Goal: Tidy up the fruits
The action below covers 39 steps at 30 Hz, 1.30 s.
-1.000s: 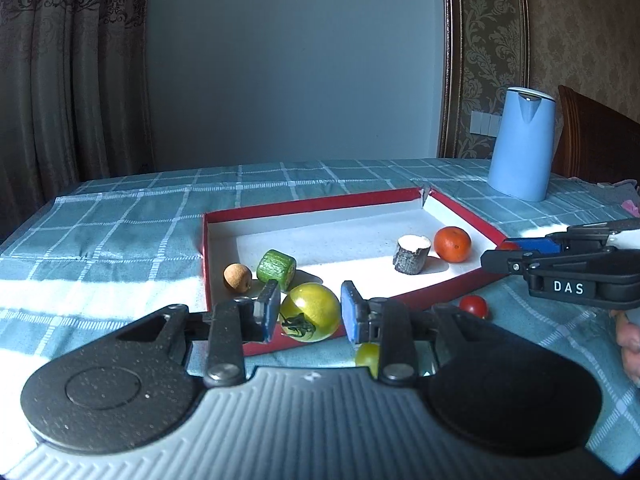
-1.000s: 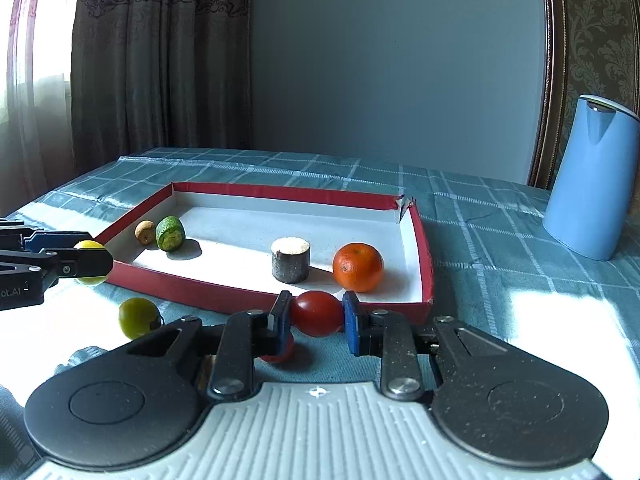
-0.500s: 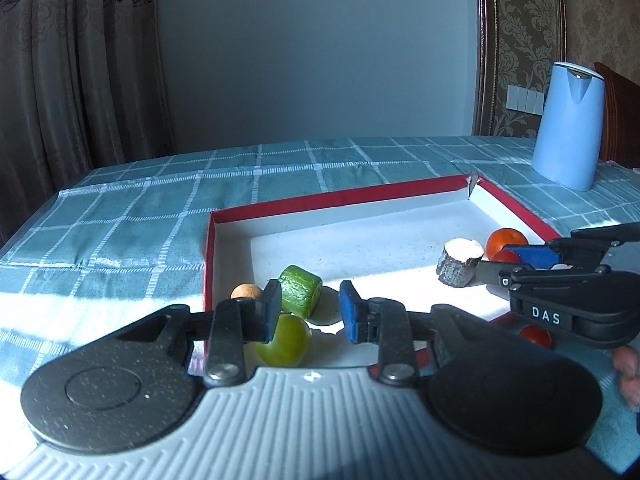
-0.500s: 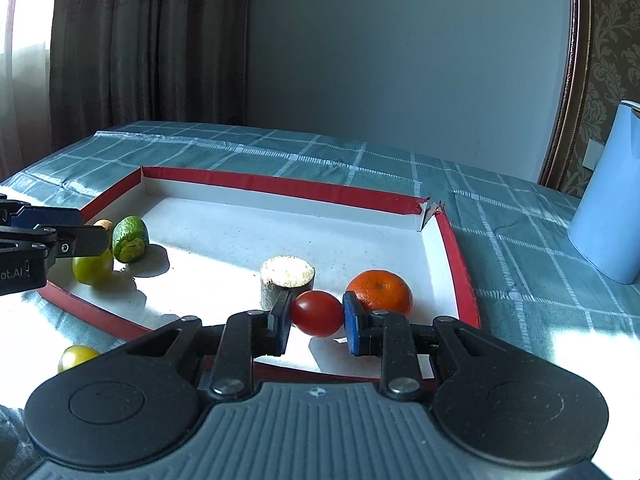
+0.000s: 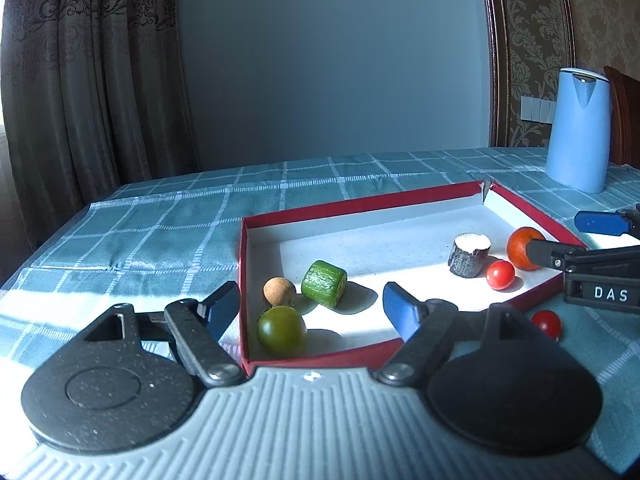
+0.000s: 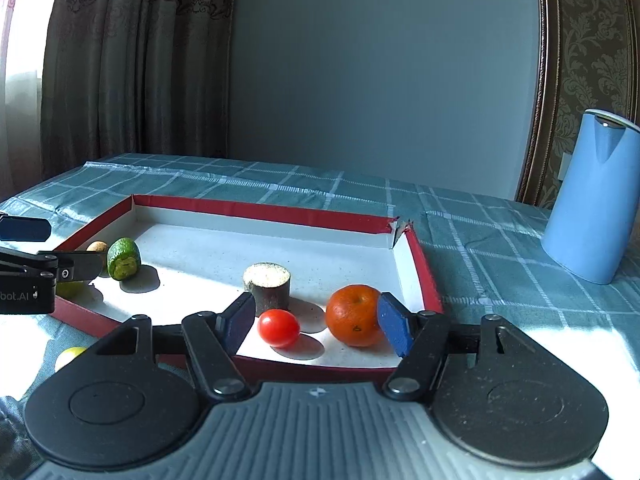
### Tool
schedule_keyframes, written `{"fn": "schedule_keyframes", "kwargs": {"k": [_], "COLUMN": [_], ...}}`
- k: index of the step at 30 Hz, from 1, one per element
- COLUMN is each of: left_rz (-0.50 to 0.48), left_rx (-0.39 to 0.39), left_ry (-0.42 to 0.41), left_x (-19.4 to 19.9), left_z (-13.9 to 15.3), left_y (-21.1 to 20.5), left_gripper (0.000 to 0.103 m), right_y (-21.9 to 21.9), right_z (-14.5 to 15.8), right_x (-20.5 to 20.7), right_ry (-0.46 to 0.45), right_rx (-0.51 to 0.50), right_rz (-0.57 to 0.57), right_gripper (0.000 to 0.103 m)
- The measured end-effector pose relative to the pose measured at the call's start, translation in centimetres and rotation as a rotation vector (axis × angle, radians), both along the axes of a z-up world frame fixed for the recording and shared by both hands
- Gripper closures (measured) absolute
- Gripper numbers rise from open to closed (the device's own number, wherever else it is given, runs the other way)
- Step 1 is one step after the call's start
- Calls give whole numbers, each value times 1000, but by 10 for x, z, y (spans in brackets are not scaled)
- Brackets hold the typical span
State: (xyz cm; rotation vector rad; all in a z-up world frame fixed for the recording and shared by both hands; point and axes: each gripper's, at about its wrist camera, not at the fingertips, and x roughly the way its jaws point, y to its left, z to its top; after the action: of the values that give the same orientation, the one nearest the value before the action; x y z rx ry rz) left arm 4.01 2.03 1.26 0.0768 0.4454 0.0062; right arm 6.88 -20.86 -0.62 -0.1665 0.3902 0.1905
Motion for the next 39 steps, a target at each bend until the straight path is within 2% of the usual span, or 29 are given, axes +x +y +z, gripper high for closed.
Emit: {"fn": "schedule_keyframes", "kwargs": {"k": [2, 4, 7, 11, 16, 20, 31, 35, 39], "left_rz": [-17, -30, -56, -73, -81, -101, -136, -128, -130], "left_rx": [-4, -1, 7, 44, 58, 90, 102, 166, 141], "left_ry": [-3, -3, 0, -1, 41, 71, 135, 160, 164], "left_x": [-13, -24, -42, -51, -45, -40, -23, -15, -12], "left_z": [-1, -3, -7, -11, -15, -19, -25, -30, -31], "left_y": [0, -1, -5, -13, -16, -23, -37, -52, -49], "left_gripper": [23, 12, 12, 9, 9, 9, 8, 8, 9], "right_y": [-11, -21, -35, -51, -62, -60, -50, -46, -44], "right_z": [3, 1, -2, -5, -11, -20, -22, -22, -23], "right_x": [-13, -24, -40, -51, -41, -33, -30, -29, -29], "right_ry": [-21, -17, 6, 66, 156, 248, 270, 275, 277], "right_rx": [18, 26, 37, 132, 207, 211, 155, 127, 115], "right_rz": [-28, -65, -72, -48, -85, -71, -53, -52, -53], "right_gripper": [31, 30, 30, 30, 30, 30, 22, 21, 20]}}
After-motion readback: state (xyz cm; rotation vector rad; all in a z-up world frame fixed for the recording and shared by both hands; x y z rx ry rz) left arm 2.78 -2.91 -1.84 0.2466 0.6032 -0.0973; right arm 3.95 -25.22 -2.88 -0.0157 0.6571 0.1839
